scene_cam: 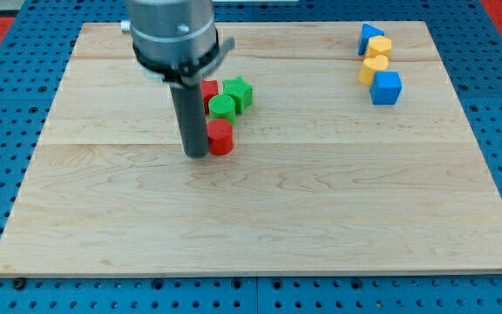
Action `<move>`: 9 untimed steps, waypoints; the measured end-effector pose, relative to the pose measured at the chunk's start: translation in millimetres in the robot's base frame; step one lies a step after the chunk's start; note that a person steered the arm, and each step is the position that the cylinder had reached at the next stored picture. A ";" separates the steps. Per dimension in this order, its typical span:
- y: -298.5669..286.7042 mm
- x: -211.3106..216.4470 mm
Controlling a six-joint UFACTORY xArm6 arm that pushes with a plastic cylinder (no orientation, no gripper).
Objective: Separate yellow hexagon from blue cube
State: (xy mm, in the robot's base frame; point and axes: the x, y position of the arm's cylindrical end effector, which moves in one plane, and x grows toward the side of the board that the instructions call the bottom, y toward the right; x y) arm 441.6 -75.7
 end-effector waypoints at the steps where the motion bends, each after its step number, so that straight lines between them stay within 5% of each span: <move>1: 6.2 -5.2; 3: -10.1 12.6; 4: 15.8 80.1; 6: 261.1 -10.7; 8: 296.3 -117.6; 9: 301.2 -131.6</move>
State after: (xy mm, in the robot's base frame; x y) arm 310.0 225.5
